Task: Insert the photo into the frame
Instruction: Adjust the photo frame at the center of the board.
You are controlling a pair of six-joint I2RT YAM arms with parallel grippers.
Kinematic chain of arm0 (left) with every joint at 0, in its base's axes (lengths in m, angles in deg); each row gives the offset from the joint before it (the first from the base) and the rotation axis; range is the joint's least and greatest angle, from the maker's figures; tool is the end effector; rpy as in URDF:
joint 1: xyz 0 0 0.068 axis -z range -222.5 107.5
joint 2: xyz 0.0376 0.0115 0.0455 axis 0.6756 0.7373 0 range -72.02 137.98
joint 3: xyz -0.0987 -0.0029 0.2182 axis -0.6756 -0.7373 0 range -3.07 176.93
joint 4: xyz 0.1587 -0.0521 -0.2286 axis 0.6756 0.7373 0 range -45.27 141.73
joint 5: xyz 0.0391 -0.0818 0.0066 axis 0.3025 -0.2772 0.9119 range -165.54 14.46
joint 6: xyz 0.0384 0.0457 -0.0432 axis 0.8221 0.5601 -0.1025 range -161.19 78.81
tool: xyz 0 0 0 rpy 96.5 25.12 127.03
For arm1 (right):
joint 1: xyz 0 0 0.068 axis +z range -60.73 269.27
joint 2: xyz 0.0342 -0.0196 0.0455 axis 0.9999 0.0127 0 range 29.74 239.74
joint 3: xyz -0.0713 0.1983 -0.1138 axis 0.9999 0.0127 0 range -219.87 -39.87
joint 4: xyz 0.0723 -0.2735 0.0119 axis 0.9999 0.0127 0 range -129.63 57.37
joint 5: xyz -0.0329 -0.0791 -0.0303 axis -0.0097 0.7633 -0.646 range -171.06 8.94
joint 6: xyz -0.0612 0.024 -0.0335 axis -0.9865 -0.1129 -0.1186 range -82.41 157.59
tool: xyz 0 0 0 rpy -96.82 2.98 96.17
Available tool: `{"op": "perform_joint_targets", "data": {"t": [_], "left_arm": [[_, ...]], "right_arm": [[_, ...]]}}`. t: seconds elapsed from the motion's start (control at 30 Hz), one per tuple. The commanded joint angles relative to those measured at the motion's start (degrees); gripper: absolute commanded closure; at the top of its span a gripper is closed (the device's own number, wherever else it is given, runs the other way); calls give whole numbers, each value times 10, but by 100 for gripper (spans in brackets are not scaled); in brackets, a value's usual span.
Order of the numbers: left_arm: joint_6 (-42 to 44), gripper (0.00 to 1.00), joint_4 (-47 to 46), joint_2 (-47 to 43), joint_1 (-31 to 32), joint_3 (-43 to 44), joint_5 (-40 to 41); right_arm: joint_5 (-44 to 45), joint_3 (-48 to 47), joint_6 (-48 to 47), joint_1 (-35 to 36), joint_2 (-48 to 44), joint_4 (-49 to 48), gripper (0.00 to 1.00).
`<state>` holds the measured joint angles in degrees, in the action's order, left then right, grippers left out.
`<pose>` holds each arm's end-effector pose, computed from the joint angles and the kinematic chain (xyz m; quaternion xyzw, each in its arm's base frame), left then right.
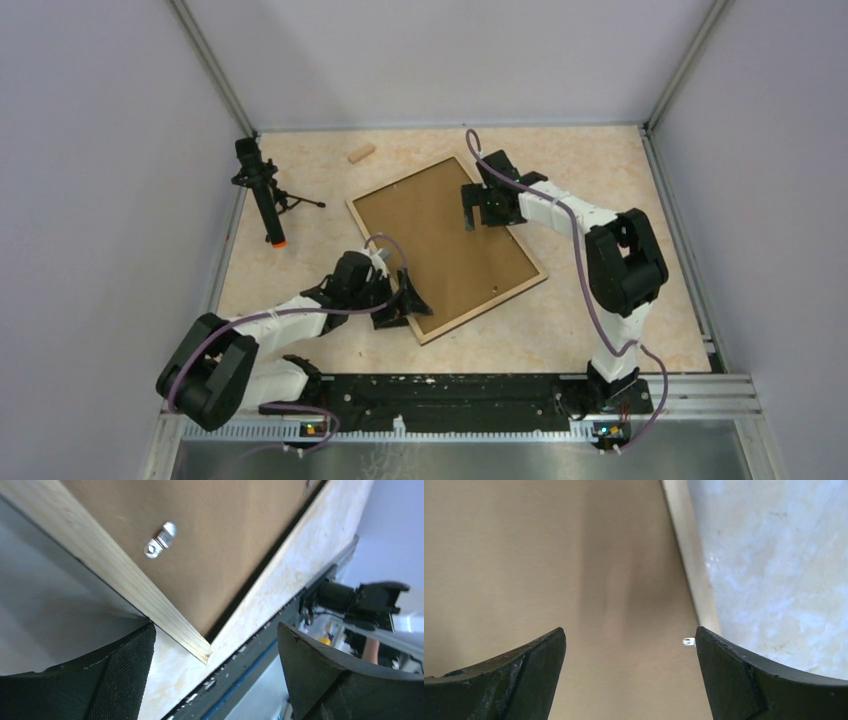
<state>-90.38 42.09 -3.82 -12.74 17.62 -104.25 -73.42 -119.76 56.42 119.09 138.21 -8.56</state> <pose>0.2030 -0.1502 0.0791 -0.0572 0.8978 -0.4130 0.1414 0.3727 0.2043 0.1390 -0.0748 0.9602 0.0490 0.2645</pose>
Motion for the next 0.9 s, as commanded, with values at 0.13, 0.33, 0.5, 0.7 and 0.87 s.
{"op": "perform_joint_targets", "data": {"t": [0.13, 0.33, 0.5, 0.7, 0.87], "left_arm": [[15, 2, -131, 74, 126, 50, -106], [106, 2, -104, 61, 138, 105, -156], [192, 2, 18, 21, 125, 166, -50], [223, 2, 92, 5, 79, 230, 19], [216, 2, 100, 1, 66, 242, 21]], "right_arm": [[-1, -52, 16, 5, -37, 49, 1], [61, 50, 123, 1, -155, 103, 1], [48, 178, 250, 5, -246, 118, 1], [10, 308, 359, 19, -315, 20, 8], [28, 337, 368, 25, -297, -23, 16]]}}
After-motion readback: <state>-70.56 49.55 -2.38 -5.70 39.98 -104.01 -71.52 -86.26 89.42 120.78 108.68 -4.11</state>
